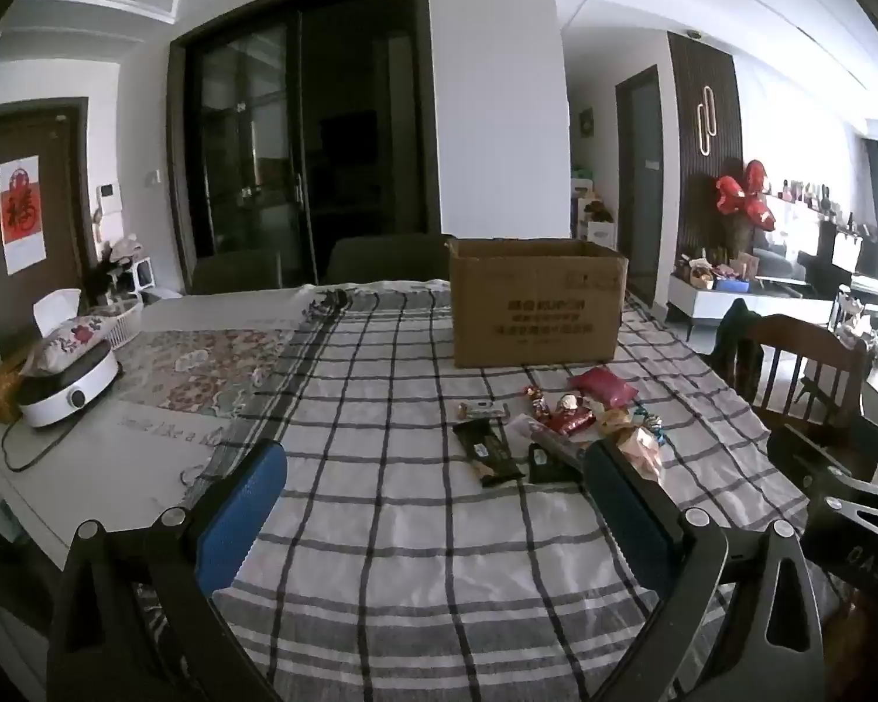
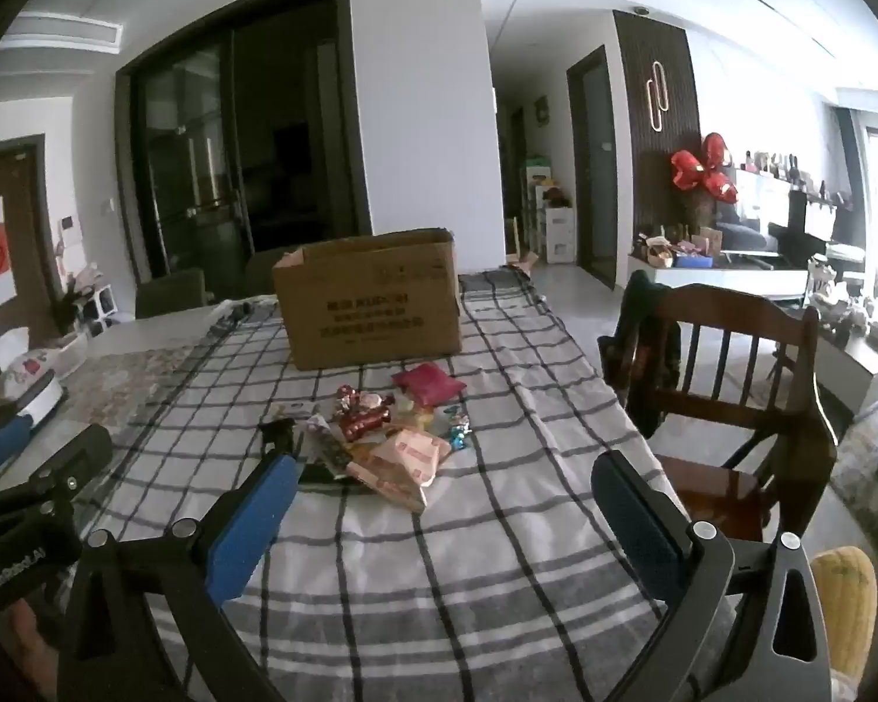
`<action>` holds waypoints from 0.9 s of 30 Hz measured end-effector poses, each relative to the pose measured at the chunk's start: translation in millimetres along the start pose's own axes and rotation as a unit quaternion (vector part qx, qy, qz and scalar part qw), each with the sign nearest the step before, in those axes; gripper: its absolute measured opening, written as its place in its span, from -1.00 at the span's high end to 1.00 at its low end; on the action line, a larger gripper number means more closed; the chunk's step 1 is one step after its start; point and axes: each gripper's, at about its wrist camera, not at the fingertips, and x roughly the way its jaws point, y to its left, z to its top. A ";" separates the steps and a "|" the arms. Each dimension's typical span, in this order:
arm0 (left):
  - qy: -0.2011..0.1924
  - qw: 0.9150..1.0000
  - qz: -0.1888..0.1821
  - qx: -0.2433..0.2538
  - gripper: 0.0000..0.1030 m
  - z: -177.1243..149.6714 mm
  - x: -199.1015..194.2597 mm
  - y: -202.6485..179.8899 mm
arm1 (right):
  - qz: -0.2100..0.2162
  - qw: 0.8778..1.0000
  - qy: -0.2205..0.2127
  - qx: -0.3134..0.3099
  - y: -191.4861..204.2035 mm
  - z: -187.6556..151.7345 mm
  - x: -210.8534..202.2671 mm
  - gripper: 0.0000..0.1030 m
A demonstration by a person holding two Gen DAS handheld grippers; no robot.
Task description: Organize snacks
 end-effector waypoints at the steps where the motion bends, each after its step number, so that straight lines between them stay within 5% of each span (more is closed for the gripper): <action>1: 0.000 1.000 -0.001 -0.001 -1.00 -0.1 0.0 0.3 | 0.000 1.000 -0.001 0.000 -0.2 -0.3 -0.1 -0.98; 27: -0.014 1.000 0.000 -0.004 -1.00 2.6 -10.1 -1.2 | 0.005 1.000 -0.010 0.003 3.0 3.7 -4.4 -0.98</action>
